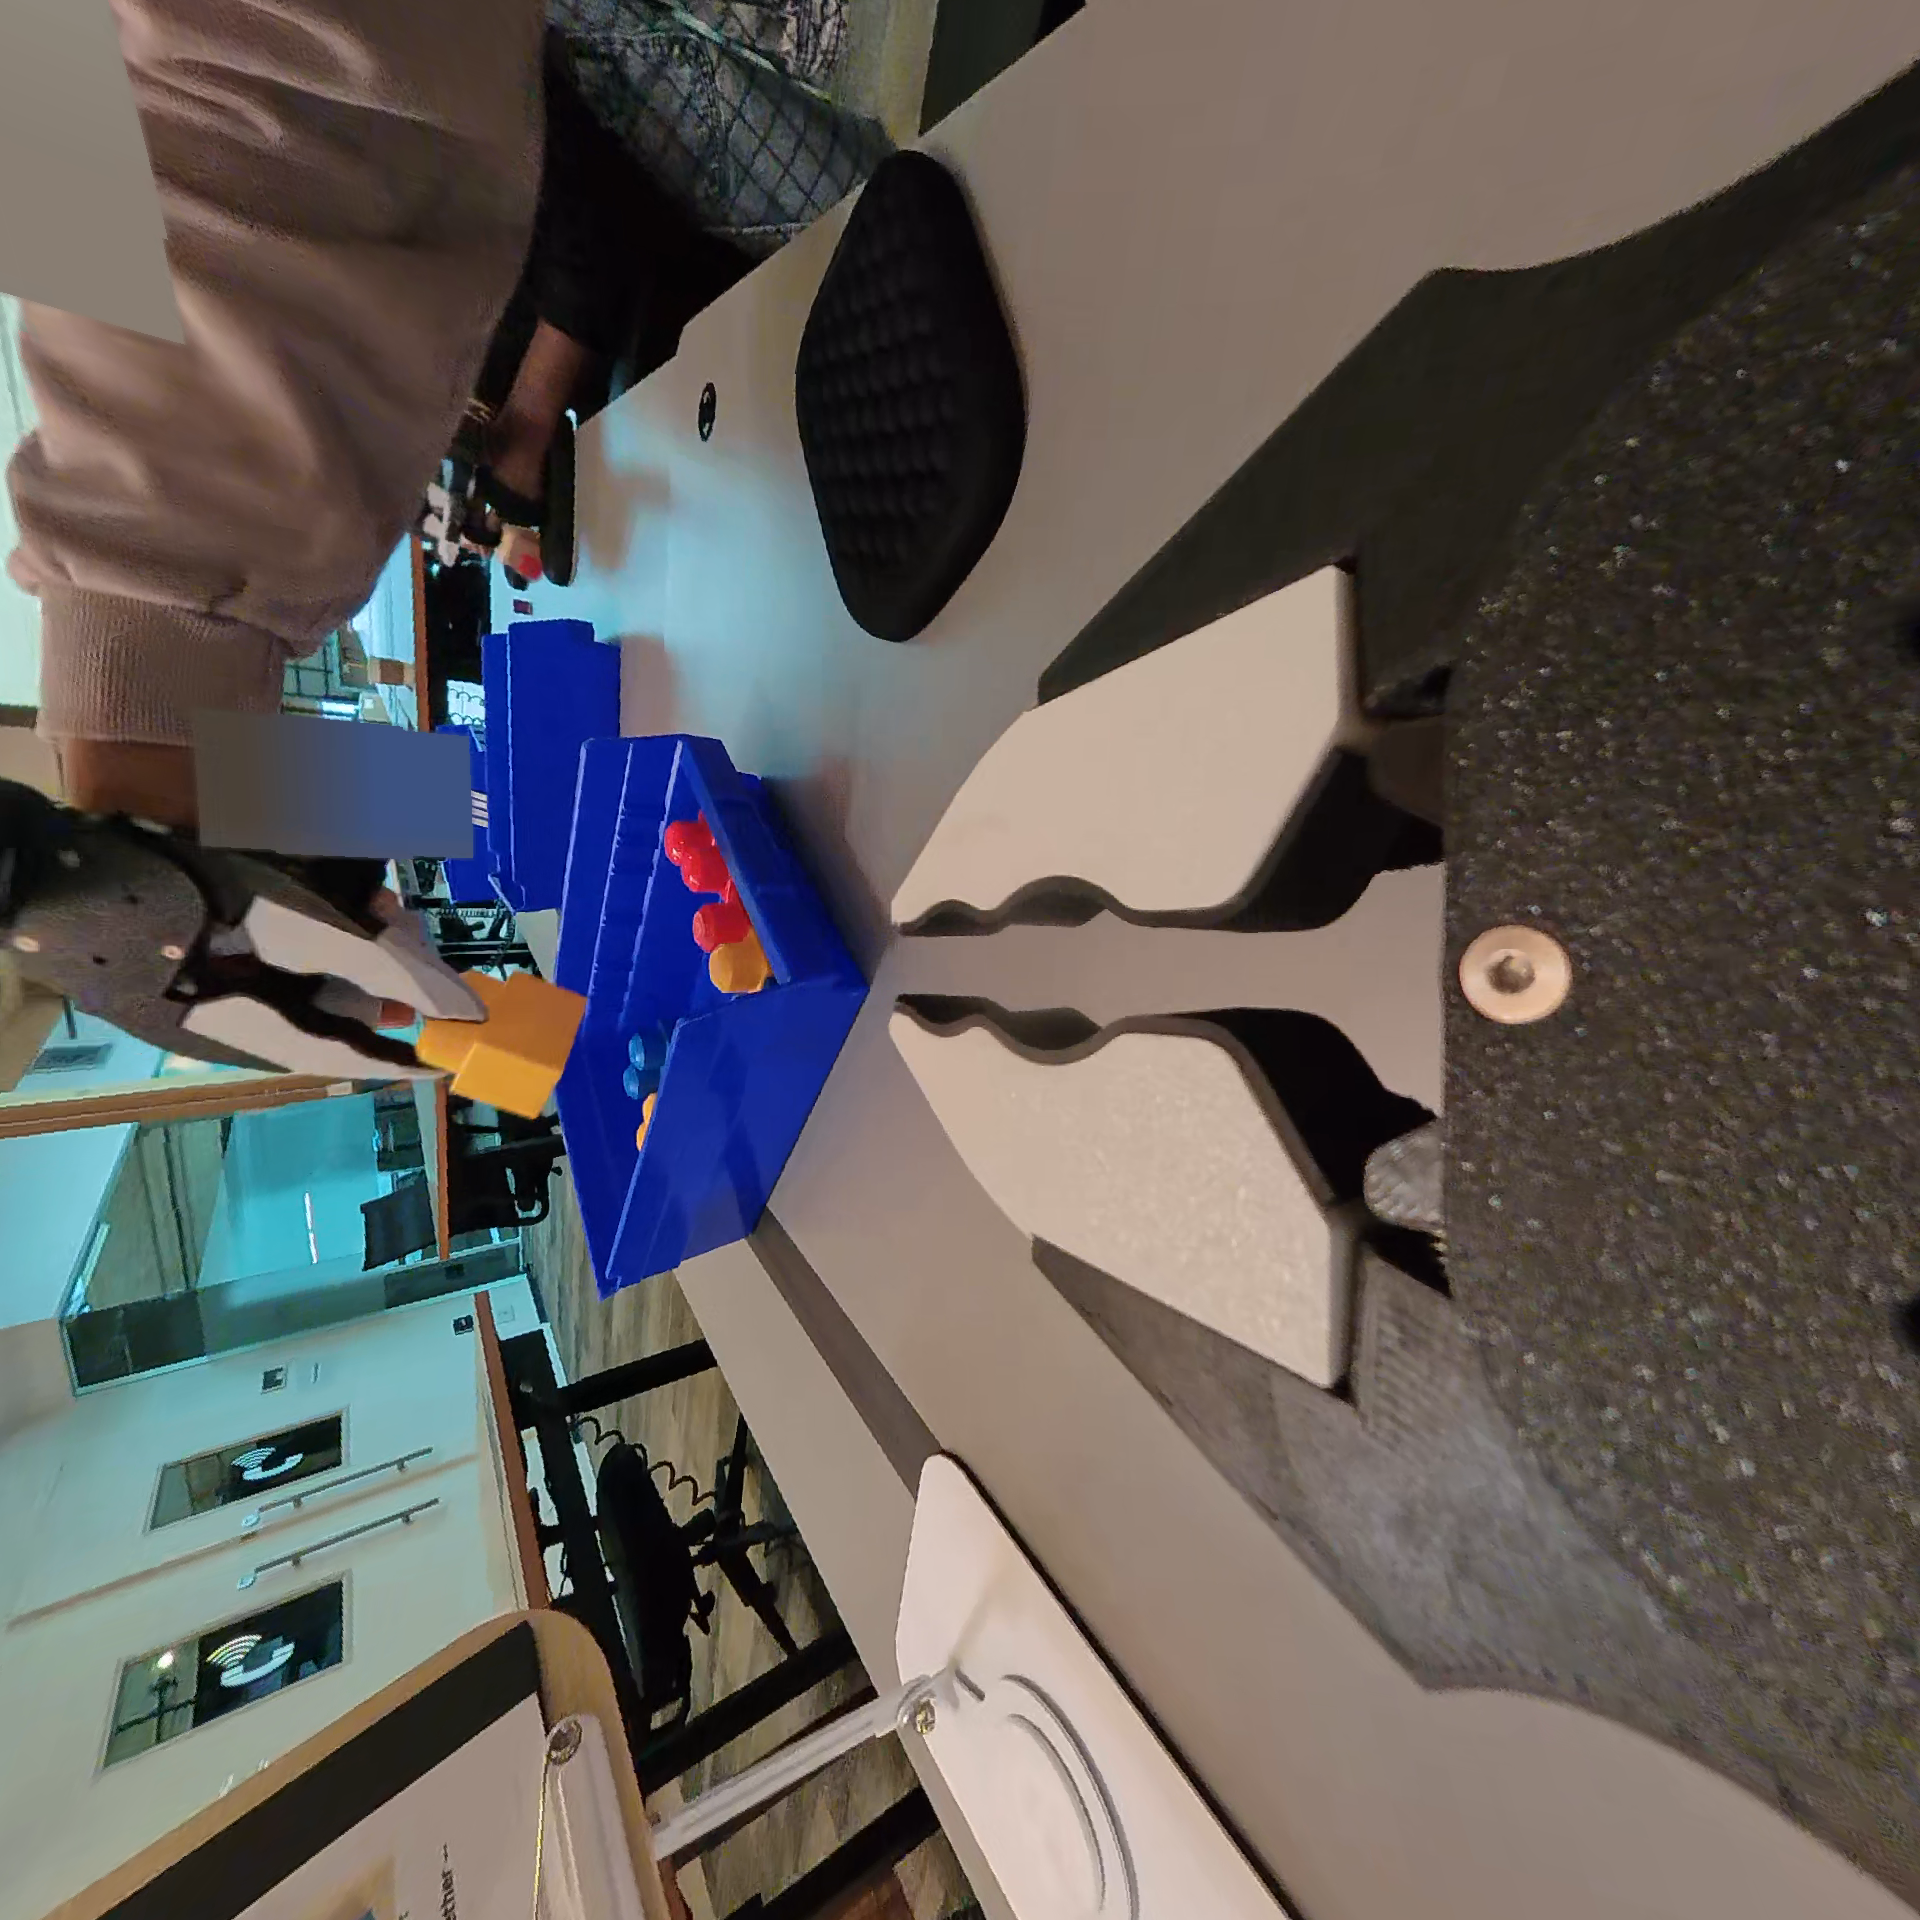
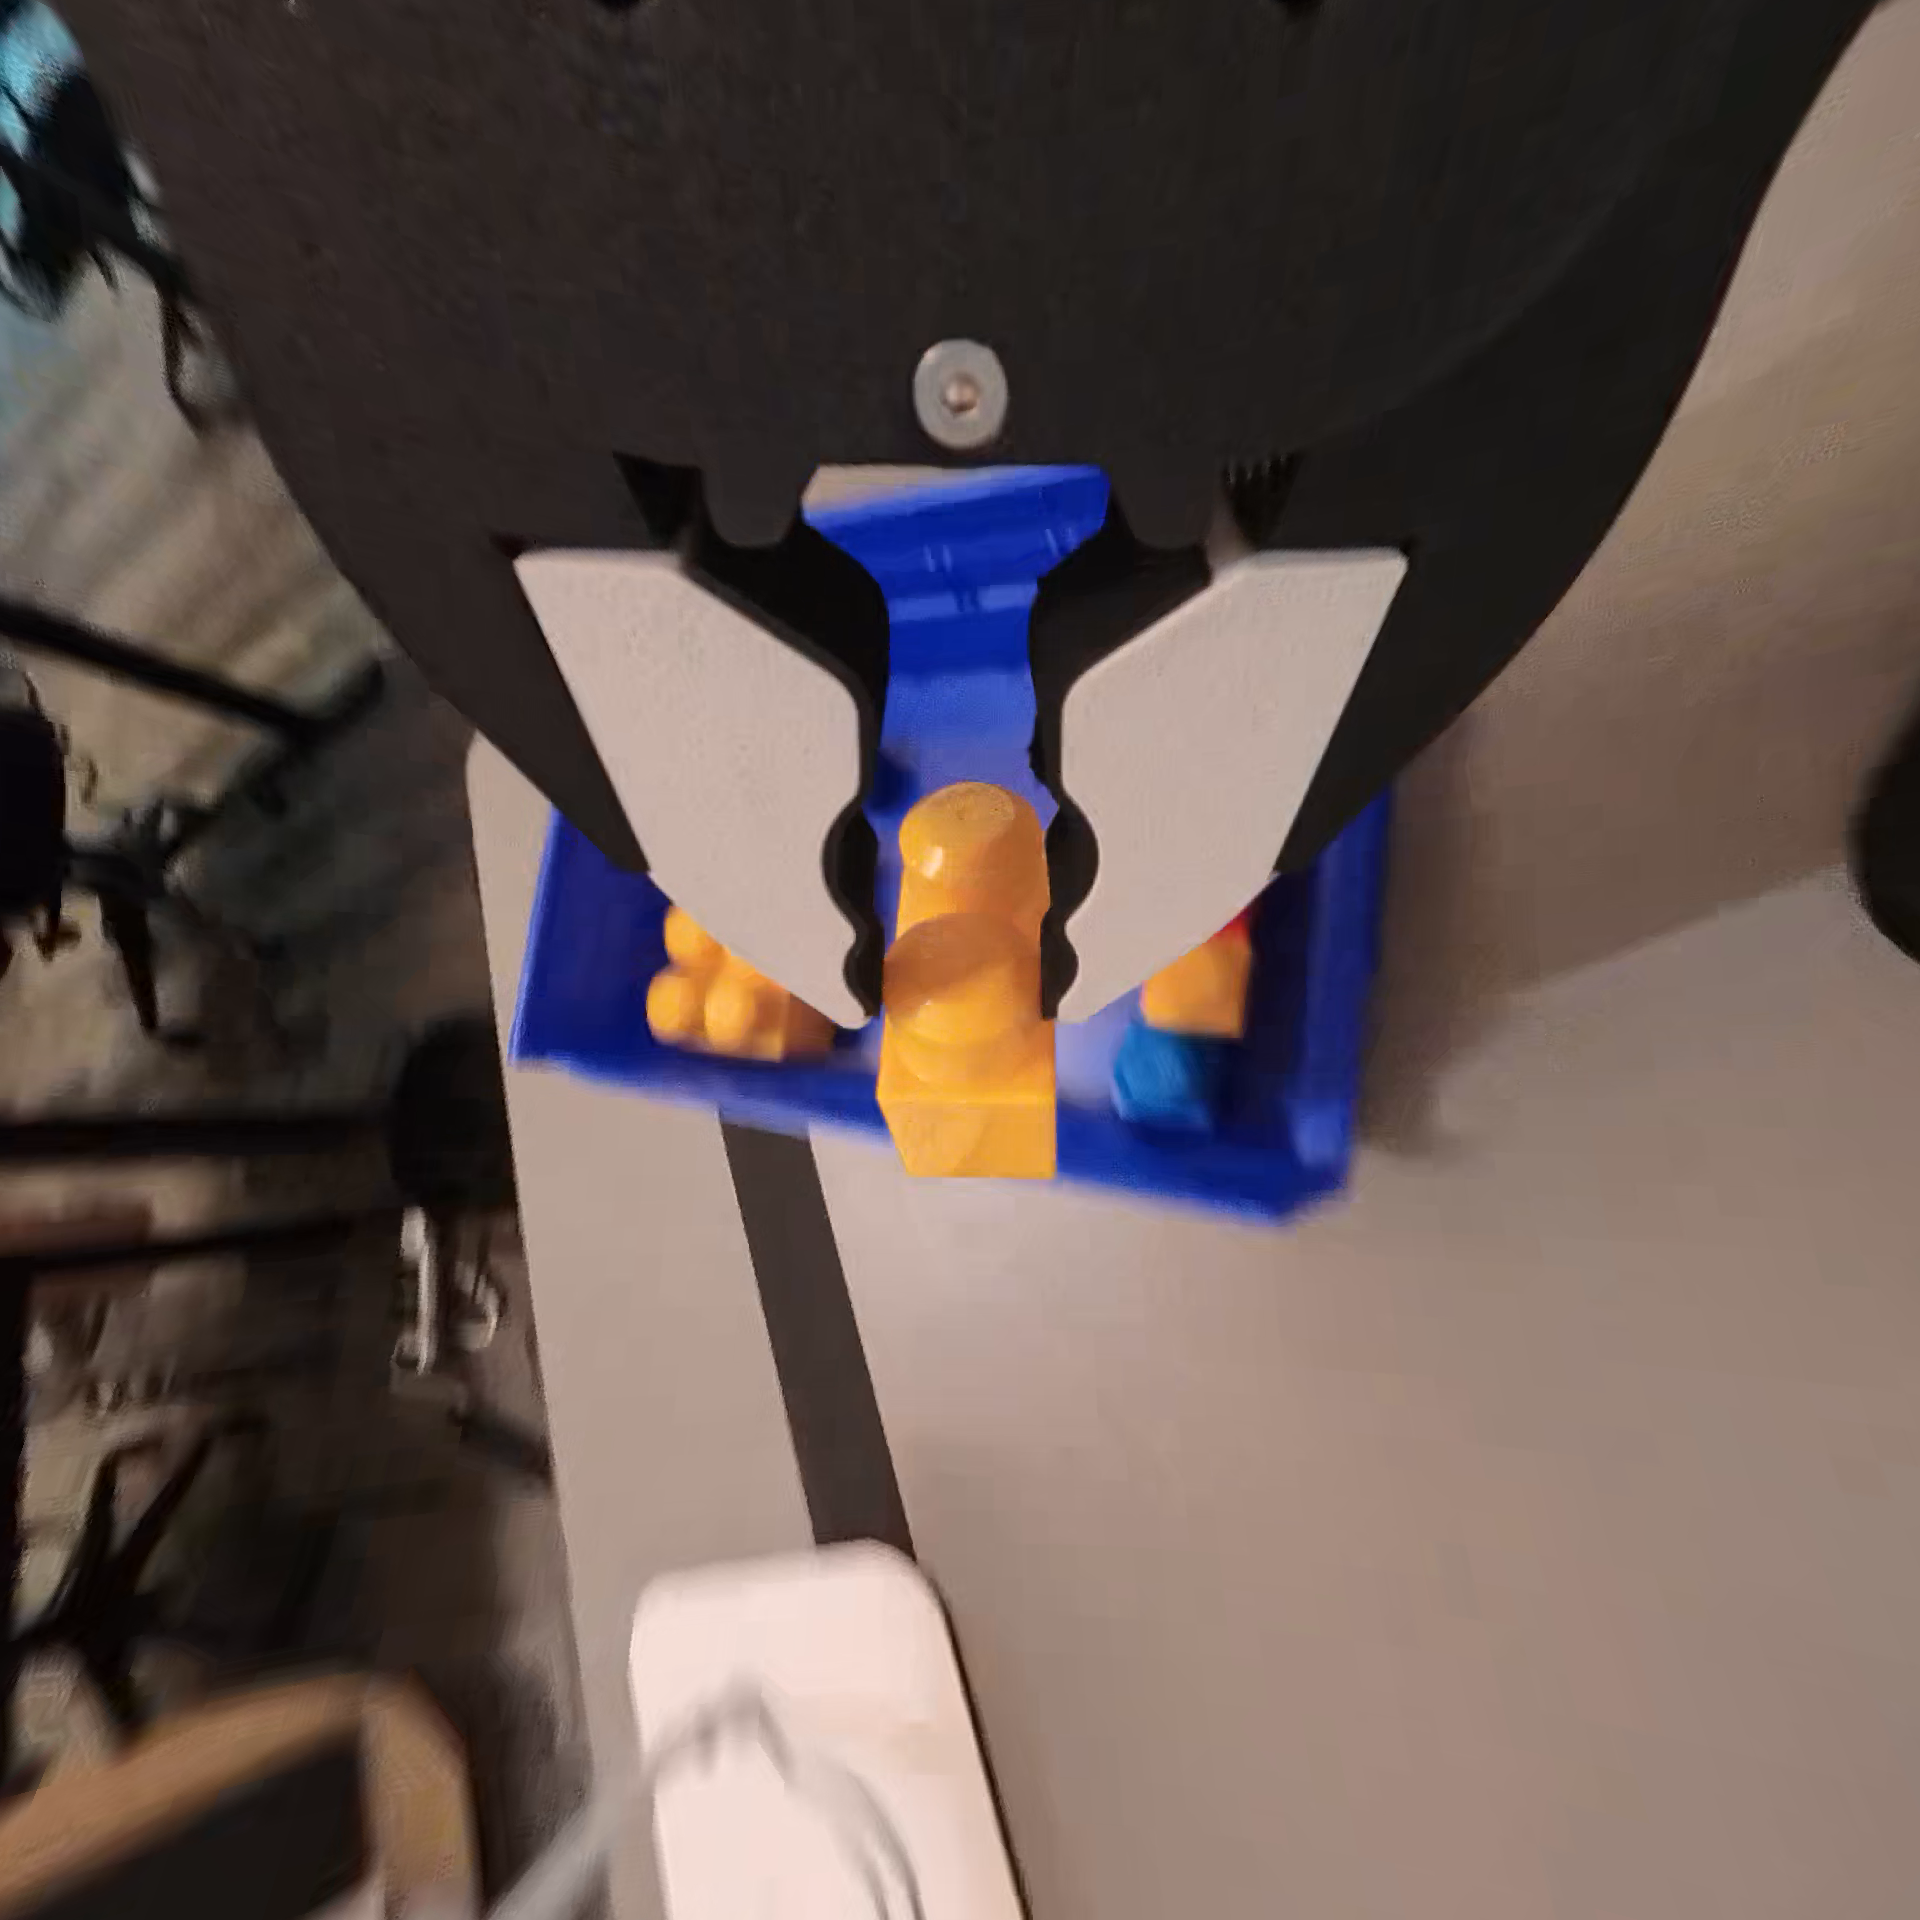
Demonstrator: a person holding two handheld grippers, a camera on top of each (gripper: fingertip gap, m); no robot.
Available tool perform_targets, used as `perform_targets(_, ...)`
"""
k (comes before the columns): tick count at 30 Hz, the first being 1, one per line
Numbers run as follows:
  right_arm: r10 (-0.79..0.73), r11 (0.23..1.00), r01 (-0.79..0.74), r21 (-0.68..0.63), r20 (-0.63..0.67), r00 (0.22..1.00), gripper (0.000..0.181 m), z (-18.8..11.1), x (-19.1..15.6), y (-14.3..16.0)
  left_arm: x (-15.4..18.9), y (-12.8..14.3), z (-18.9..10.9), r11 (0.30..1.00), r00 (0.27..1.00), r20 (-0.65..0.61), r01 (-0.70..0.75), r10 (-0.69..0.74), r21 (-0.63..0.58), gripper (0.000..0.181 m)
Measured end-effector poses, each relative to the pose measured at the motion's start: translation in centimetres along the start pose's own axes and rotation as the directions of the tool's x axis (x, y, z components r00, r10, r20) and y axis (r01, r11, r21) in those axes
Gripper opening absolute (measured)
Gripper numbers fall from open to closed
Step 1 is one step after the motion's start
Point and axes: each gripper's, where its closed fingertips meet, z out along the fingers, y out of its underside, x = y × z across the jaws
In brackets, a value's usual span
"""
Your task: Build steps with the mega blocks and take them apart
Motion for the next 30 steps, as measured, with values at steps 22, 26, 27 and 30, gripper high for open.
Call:
perform_targets(22,-0.184,0.936,0.218,-0.275,0.147,0.972,0.031,12.4,0.3,8.5,-0.6,2.4,0.5,0.996,0.999,-0.011,0.037,-0.038,-0.084,0.009)
perform_targets(26,0.048,0.976,-0.019,-0.219,0.128,0.991,0.05,11.6,1.1,7.2,-0.5,2.4,0.5,0.995,0.999,-0.018,0.041,-0.042,-0.086,0.009)
perform_targets(27,0.108,0.976,-0.084,-0.199,0.117,0.987,0.052,11.2,1.3,7.0,-0.5,2.4,0.5,0.996,0.999,-0.02,0.04,-0.042,-0.085,0.009)
perform_targets(30,0.255,0.951,-0.24,-0.195,0.056,0.965,0.053,10.3,1.8,7.5,-0.3,2.3,0.5,0.996,0.999,-0.027,0.035,-0.037,-0.085,0.009)
